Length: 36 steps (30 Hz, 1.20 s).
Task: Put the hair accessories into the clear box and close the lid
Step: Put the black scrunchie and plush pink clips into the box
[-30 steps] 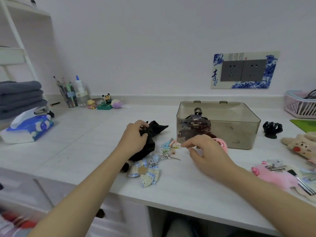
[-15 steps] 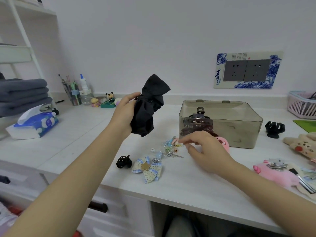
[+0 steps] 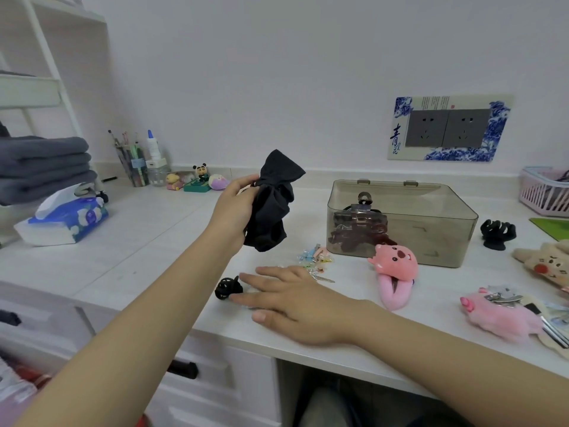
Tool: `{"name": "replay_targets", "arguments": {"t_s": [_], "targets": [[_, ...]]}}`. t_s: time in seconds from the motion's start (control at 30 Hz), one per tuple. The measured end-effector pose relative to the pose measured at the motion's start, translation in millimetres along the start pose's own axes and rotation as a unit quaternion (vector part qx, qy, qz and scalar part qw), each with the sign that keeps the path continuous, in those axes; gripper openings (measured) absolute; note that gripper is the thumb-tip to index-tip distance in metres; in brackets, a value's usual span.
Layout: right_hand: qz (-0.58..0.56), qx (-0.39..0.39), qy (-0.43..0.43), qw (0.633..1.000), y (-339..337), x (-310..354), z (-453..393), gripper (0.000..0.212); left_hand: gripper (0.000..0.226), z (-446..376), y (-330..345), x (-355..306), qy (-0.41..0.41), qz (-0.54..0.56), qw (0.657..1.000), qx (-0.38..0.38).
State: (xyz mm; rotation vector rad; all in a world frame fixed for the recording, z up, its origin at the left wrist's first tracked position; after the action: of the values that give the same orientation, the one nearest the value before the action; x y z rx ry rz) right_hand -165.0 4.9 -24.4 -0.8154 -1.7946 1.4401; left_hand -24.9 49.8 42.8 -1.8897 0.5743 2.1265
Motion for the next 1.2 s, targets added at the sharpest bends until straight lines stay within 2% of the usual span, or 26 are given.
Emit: {"name": "replay_targets", "arguments": {"t_s": [0.17,0.27,0.4,0.5,0.6,0.7,0.93,1.2], "targets": [[0.025,-0.005,0.011,1.0,9.0,-10.0,-21.6,0.051,0.031,-8.4,-7.8,6.8,0.016,-0.011,1.0,-0.012],[0.031,-0.015,0.025,0.999,10.2,-14.4,-21.3,0.065,0.031,-14.0,-9.8,14.3,0.024,-0.037,0.999,-0.015],[0.045,-0.048,0.027,0.997,6.9,-14.0,-22.8,0.048,0.028,-16.2,-10.4,17.2,0.044,-0.069,0.996,-0.026],[0.081,-0.061,-0.003,0.995,3.5,-8.1,-31.1,0.046,0.024,-14.1,-9.5,14.3,0.07,-0.089,0.993,-0.039],[0.061,-0.042,-0.016,0.997,8.0,-8.2,-40.7,0.044,0.025,-11.8,-9.0,12.0,0.09,-0.115,0.988,-0.04],[0.037,-0.05,0.0,0.998,4.3,-14.0,-36.7,0.041,0.025,-10.7,-8.4,10.8,0.095,-0.129,0.986,-0.035],[0.086,-0.06,0.083,0.991,-1.4,-48.8,15.3,0.04,0.026,-12.2,9.1,13.8,0.088,-0.132,0.987,-0.011],[0.124,-0.098,0.123,0.98,-25.2,-51.1,58.7,0.04,0.02,-11.8,46.9,15.1,0.057,-0.078,0.995,0.036]]}}
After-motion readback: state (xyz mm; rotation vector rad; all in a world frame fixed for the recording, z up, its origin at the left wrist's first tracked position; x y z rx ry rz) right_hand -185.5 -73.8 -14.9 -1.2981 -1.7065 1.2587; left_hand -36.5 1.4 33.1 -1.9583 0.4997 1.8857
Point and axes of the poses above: each hand's wrist, its own z-axis away from the middle knuckle, its own y-axis out of the palm, x = y × z, the point moved 4 cm from there along -z, towards the middle knuckle, and after that the axes turned 13 degrees about -y, right-handed, at the moved point
